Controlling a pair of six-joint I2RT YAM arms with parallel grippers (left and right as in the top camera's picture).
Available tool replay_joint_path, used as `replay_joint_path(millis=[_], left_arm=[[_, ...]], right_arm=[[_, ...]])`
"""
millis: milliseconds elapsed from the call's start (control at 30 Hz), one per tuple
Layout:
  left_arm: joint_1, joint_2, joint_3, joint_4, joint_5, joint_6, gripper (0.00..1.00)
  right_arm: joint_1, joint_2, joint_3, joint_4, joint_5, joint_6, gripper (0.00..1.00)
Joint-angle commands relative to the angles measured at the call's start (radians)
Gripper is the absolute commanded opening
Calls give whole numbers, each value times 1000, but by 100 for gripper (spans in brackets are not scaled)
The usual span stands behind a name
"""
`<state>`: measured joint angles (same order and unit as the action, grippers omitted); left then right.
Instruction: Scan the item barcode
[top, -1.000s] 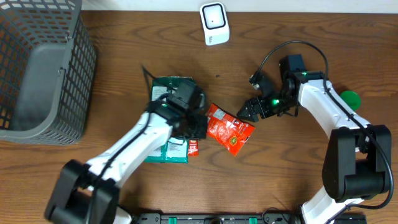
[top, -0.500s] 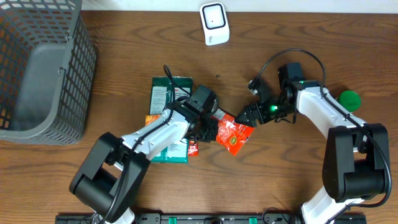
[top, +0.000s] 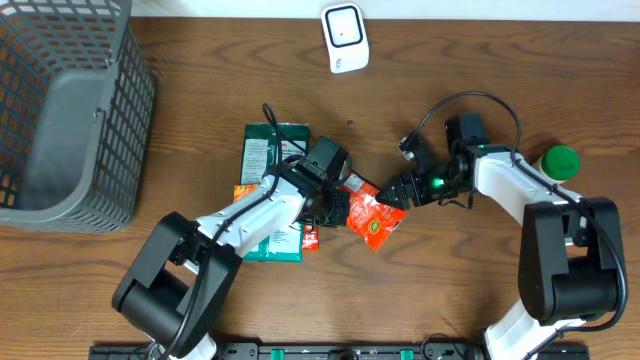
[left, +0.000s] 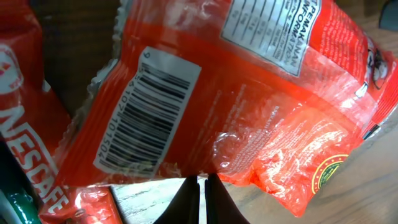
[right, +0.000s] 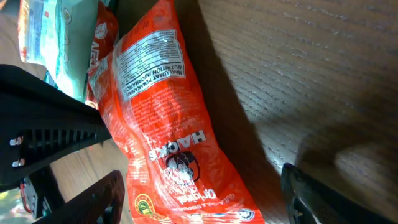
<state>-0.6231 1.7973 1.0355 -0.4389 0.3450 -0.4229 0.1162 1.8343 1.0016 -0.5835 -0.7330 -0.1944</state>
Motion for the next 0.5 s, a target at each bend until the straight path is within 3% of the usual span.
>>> replay_joint_path(millis=[0, 300, 467], left_arm=[[-1, 10, 16, 8, -18, -10, 8], [1, 5, 19, 5, -16, 2, 8], [4, -34, 68, -76, -17, 3, 8]], right_arm=[[-3, 1, -39, 30, -35, 15, 75], [-3, 1, -89, 79, -36, 26, 77], [-3, 1, -89, 91, -36, 37, 78]])
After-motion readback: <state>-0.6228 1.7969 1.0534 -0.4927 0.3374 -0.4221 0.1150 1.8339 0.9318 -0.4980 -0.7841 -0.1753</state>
